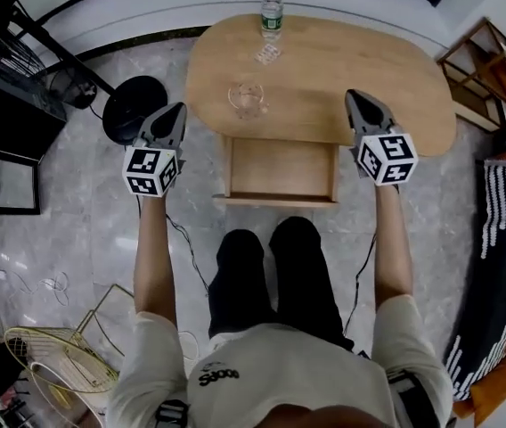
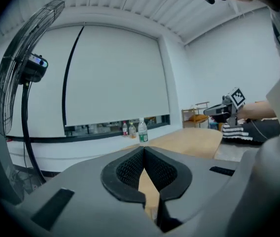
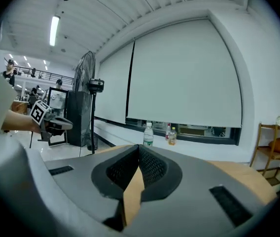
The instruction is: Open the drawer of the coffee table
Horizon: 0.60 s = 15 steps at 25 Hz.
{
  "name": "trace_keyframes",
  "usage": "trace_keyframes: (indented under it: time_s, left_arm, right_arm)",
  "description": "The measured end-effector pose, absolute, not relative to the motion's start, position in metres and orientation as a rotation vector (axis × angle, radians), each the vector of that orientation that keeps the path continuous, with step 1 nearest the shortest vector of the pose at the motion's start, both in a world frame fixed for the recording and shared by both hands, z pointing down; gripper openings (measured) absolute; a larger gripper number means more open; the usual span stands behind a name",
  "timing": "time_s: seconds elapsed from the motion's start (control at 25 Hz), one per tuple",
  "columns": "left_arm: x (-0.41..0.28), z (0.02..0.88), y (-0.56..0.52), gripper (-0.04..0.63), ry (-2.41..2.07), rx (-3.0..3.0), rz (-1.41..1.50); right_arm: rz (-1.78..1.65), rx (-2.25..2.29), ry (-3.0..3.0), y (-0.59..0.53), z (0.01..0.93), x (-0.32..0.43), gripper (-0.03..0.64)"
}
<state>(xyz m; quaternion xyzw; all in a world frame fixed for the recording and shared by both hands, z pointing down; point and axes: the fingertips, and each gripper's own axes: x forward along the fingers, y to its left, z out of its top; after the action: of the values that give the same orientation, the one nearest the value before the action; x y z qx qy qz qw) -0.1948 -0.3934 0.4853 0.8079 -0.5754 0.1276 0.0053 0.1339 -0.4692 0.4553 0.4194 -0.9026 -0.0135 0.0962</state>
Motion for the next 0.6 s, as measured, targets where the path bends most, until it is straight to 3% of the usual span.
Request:
trace_keyframes:
  time_s: [0.6]
  left_arm:
    - [-0.227,0.162,-0.345,0.018,-1.856,2.502,0.334]
  right_arm:
    - [-0.191,1.091,-2.66,-0.433,0.127,0.038,0.006]
